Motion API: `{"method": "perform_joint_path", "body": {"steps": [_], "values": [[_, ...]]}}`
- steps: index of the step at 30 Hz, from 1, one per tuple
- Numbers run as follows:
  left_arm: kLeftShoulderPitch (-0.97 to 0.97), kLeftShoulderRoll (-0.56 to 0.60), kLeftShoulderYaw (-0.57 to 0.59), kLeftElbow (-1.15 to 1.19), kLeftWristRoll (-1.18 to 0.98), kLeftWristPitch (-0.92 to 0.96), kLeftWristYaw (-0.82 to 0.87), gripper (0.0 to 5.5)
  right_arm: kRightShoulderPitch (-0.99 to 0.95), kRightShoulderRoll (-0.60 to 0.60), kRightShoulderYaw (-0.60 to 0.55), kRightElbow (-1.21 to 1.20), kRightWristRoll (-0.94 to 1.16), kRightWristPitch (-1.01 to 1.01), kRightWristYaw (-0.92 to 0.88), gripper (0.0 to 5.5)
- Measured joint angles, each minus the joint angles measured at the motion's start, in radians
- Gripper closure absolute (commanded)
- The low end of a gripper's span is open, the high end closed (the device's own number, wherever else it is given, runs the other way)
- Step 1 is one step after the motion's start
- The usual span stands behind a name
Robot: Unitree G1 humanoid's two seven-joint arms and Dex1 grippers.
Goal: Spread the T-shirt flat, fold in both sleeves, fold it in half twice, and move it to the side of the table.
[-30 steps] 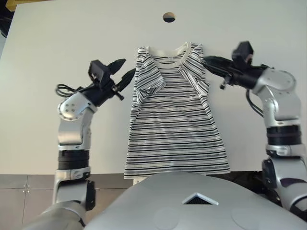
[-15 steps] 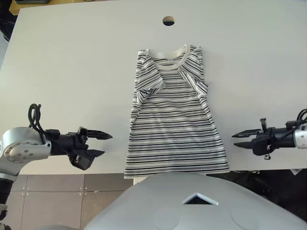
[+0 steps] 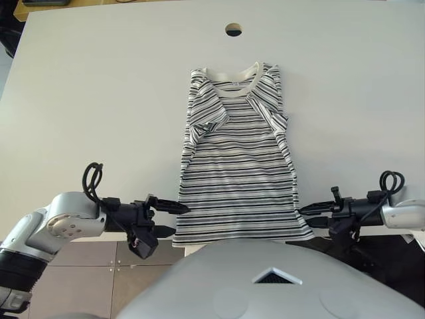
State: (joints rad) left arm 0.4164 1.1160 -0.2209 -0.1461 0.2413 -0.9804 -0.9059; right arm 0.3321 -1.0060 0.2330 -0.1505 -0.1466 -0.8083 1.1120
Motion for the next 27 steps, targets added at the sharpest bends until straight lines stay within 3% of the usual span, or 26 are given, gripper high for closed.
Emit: {"method": "perform_joint_path", "body": {"steps": [9, 13, 22, 27], "values": [[-0.004, -0.007, -0.074, -0.039, -0.003, 0.032, 0.019, 1.67, -0.015, -0.024, 0.037, 0.002, -0.011, -0.016, -0.048, 4.06], [-0.010, -0.007, -0.088, -0.036, 0.000, 0.034, 0.021, 2.29, -0.023, -0.025, 0.057, 0.001, -0.013, -0.016, -0.064, 4.06], [0.007, -0.010, -0.135, -0.027, 0.053, 0.078, 0.013, 3.57, -0.027, -0.038, 0.065, -0.016, 0.048, 0.058, -0.062, 2.60], [0.007, -0.009, -0.144, -0.028, 0.042, 0.078, 0.013, 4.00, -0.028, -0.038, 0.066, -0.019, 0.052, 0.059, -0.062, 2.55]]}}
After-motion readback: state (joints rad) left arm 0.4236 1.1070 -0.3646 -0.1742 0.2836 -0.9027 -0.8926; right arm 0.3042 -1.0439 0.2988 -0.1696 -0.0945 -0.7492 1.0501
